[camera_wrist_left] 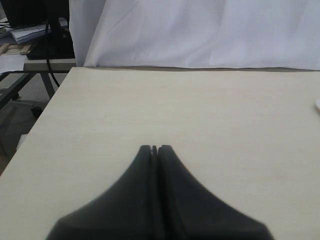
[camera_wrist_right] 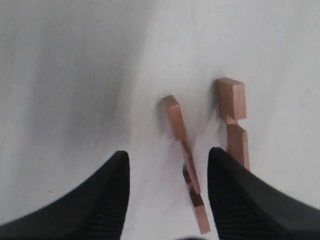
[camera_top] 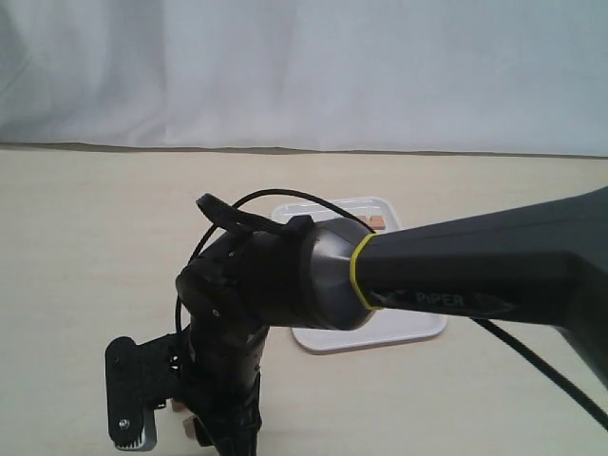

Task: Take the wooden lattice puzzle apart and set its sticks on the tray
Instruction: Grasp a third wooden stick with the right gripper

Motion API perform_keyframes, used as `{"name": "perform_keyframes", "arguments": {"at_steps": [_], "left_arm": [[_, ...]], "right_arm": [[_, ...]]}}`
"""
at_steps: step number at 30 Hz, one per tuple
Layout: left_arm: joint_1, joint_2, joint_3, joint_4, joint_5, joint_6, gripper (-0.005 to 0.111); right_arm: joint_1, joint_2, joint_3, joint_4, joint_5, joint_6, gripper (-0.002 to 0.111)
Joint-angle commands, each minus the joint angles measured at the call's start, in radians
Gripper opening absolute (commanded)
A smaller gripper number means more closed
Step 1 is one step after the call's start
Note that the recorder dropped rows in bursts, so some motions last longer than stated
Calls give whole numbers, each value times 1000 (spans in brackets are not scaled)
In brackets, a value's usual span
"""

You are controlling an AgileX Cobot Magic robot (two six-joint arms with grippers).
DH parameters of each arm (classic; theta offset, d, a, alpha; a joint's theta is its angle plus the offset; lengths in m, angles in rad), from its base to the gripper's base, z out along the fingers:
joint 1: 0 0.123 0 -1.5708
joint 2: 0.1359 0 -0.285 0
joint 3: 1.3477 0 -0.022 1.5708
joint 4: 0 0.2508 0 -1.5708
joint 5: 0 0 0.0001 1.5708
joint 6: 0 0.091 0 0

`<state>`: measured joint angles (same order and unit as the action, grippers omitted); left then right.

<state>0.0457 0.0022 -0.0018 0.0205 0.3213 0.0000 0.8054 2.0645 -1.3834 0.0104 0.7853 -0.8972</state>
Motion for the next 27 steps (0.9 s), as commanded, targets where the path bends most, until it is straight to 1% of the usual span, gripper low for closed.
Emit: {"name": "perform_keyframes", "arguments": {"at_steps": [1,19,21,27], "left_arm": [[-1,-2,2,-3,-13,0,0],[-1,-2,2,-3,-13,0,0],[-1,-2,2,-3,-13,0,0],[-1,-2,2,-3,-13,0,0]], "right_arm": [[0,0,5,-20,-18,-7,39],[0,32,5,-28,-32,-7,38],[0,33,5,-28,-34,-7,34],[0,50,5,-31,-37,-7,12]]}}
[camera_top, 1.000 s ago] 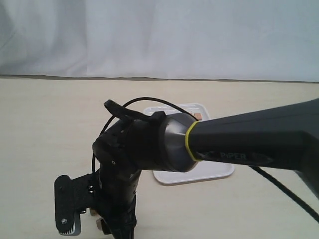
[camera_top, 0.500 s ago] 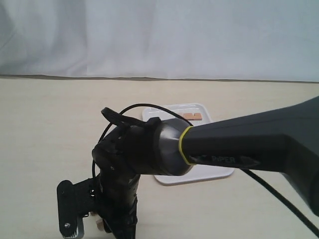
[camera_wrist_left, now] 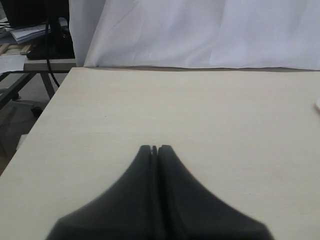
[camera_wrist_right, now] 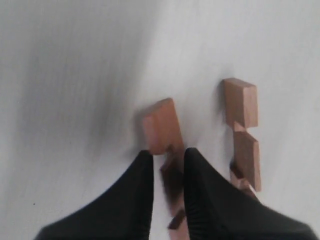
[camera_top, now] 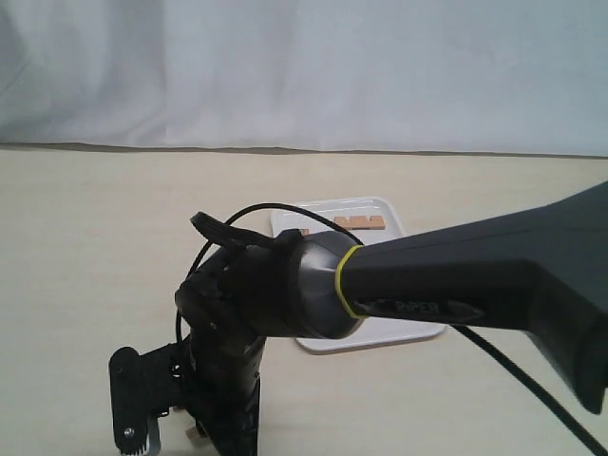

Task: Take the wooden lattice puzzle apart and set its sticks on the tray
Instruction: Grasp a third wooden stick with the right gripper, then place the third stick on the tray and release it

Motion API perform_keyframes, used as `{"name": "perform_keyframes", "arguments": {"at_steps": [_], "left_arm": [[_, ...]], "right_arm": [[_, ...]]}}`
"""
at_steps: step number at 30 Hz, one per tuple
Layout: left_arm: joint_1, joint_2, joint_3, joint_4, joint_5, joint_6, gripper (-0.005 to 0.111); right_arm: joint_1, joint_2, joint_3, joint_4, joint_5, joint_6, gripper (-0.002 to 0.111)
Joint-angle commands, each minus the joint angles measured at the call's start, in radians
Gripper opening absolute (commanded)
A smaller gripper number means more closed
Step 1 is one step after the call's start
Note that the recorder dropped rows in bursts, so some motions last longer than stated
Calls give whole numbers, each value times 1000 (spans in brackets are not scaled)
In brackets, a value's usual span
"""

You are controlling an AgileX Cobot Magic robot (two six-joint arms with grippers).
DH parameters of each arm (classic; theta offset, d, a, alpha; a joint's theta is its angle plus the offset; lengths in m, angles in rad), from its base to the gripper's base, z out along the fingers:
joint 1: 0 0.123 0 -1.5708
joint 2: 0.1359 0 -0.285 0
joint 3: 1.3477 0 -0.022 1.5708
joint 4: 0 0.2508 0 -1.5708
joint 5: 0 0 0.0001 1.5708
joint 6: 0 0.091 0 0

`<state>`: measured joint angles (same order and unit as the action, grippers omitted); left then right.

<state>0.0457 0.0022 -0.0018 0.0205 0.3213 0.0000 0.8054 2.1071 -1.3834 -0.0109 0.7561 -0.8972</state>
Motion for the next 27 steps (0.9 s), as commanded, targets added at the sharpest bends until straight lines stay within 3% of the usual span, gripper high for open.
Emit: {"name": "perform_keyframes", "arguments": {"at_steps": [1,16,27], "left_arm": [[-1,-2,2,-3,-13,0,0],[-1,-2,2,-3,-13,0,0],[-1,-2,2,-3,-13,0,0]], "right_arm": [[0,7,5,-9,-11,-7,8],[-30,-230,1,-16,41,36,4],[-369,-260,1,-31,-139,344,4]]}}
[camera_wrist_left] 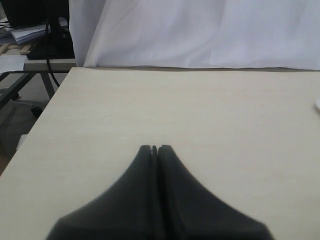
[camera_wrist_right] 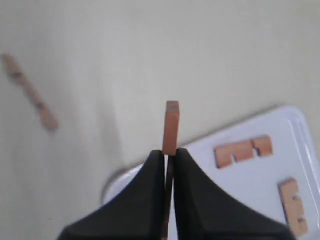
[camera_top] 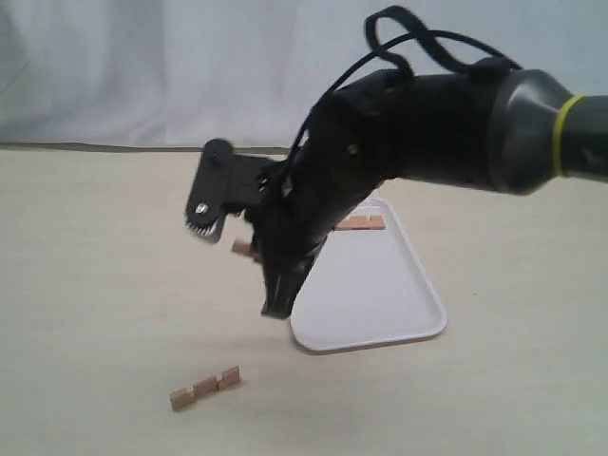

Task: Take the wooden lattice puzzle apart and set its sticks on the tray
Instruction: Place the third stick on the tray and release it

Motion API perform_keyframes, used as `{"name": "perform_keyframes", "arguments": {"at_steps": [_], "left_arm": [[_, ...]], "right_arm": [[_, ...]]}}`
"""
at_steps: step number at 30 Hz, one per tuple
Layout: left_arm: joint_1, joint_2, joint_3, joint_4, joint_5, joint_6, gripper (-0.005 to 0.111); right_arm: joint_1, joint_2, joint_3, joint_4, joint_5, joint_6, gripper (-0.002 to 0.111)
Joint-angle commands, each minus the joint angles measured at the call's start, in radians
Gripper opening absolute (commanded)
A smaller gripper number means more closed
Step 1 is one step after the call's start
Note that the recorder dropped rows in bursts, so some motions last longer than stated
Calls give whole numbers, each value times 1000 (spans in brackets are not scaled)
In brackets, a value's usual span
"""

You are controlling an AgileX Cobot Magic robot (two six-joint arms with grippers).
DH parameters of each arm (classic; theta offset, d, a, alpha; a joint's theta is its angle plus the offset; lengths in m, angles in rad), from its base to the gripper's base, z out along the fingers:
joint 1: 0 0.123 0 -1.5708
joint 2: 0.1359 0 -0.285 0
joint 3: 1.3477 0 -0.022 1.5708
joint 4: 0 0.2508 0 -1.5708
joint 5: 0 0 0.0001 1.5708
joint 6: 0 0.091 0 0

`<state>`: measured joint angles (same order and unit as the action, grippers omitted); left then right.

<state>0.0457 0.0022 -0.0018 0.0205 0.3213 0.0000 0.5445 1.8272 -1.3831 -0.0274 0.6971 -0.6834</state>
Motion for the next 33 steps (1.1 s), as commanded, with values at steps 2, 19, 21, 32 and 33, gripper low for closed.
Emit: {"name": "perform_keyframes", "arguments": {"at_steps": [2,19,21,32,33], "left_arm": [[-1,-2,2,-3,-13,0,0],[-1,-2,2,-3,-13,0,0],[-1,-2,2,-3,-13,0,0],[-1,-2,2,-3,-13,0,0],[-1,-2,2,-3,-13,0,0]], "right_arm": [[-171,48,1,-18,-114,189,4],[-251,323,-1,-722,-223,909,16],[-251,316,-1,-692,-223,912,33],[-189,129,-1,-281,-178,541,61],[-177,115,-1,-243,-165,493,61]]}}
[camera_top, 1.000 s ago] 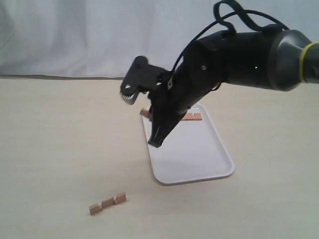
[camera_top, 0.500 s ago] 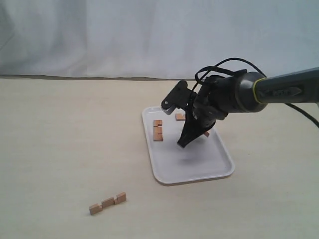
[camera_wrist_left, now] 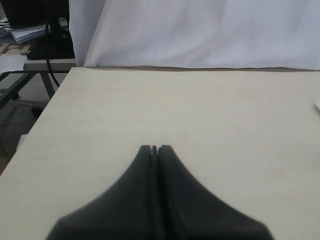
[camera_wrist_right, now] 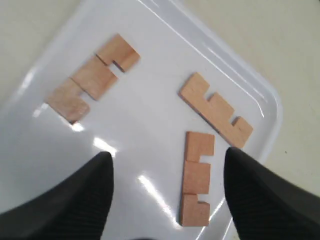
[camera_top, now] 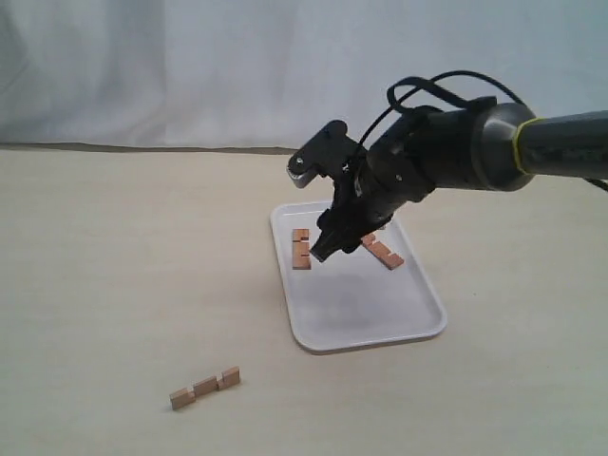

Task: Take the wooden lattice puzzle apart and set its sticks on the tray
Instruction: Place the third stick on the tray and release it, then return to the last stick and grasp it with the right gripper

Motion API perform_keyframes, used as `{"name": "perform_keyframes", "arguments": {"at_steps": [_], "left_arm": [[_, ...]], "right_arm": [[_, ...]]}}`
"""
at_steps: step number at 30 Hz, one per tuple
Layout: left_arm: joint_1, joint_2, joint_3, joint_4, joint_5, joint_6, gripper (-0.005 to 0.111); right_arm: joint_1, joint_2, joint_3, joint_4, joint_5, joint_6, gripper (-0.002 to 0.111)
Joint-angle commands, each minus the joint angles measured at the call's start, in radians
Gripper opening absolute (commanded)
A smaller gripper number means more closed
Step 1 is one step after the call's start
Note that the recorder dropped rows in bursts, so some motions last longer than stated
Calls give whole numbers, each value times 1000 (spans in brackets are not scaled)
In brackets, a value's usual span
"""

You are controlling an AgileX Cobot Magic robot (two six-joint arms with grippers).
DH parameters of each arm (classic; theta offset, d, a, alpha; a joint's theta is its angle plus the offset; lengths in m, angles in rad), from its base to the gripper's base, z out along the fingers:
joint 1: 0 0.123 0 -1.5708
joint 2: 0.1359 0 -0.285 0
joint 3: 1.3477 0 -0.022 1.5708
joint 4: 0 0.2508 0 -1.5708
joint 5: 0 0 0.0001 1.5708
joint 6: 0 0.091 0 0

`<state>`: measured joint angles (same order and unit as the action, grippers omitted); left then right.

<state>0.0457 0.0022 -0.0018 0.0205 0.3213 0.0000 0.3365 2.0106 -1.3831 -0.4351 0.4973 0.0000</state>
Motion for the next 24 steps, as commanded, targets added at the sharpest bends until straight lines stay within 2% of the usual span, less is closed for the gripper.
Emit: {"name": "perform_keyframes", "arguments": {"at_steps": [1,13,24], "left_arm": [[-1,-2,2,-3,-13,0,0],[-1,-2,2,-3,-13,0,0],[-1,-2,2,-3,-13,0,0]], "right_arm": [[42,-83,-1,204,53,-244,61],[256,-102,-1,513,209,-663,61],[428,21,-1,508,220,-811,61]]}}
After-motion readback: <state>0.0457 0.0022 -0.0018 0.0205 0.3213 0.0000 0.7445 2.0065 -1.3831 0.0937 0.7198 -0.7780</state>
